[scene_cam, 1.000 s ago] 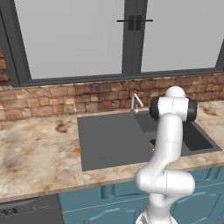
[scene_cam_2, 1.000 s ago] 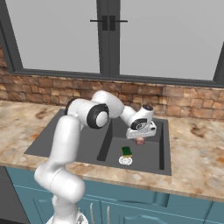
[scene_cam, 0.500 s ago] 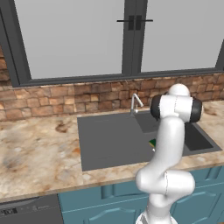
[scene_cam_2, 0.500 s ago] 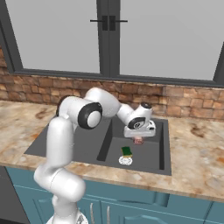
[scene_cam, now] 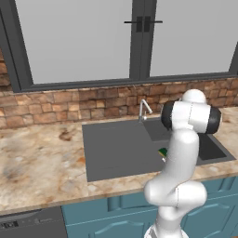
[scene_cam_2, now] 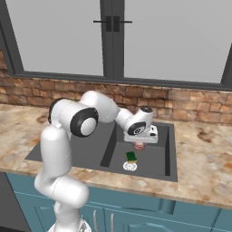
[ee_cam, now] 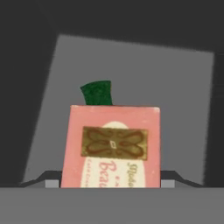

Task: Pick up the bar soap and sponge from the sink, and place them back in the cabinet, and close the cabinet doors.

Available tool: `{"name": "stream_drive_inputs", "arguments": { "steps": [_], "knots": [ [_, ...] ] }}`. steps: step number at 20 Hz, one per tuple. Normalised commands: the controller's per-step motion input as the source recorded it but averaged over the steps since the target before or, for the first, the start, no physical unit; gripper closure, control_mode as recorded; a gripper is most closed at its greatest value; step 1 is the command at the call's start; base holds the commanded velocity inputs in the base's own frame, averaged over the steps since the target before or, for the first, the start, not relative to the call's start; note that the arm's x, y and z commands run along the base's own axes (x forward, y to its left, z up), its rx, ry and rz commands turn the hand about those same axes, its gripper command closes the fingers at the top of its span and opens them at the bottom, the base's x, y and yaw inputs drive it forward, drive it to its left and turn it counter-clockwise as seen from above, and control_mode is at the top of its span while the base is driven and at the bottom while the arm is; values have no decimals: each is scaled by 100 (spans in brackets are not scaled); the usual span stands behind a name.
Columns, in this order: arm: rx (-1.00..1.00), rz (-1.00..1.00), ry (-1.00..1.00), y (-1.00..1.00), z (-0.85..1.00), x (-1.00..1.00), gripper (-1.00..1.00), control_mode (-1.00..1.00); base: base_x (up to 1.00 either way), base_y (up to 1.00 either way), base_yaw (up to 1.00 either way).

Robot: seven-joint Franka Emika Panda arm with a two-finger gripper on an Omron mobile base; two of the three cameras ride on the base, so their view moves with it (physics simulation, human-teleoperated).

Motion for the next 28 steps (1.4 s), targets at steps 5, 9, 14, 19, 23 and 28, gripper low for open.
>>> {"name": "stream_drive_inputs", "arguments": {
  "steps": [5, 9, 14, 19, 23, 28],
  "knots": [
    [0, -14, 0, 15, 25, -26, 100, -100, 0, 0, 0],
    [0, -15, 0, 12, 25, -33, 100, -100, 0, 0, 0],
    [0, -17, 0, 11, 31, -26, 100, -100, 0, 0, 0],
    [0, -10, 0, 2, 41, -8, 100, -100, 0, 0, 0],
    [0, -2, -3, 0, 32, -21, 100, -100, 0, 0, 0],
    [-2, -1, -5, 8, 39, -17, 100, -100, 0, 0, 0]
  ]
}}
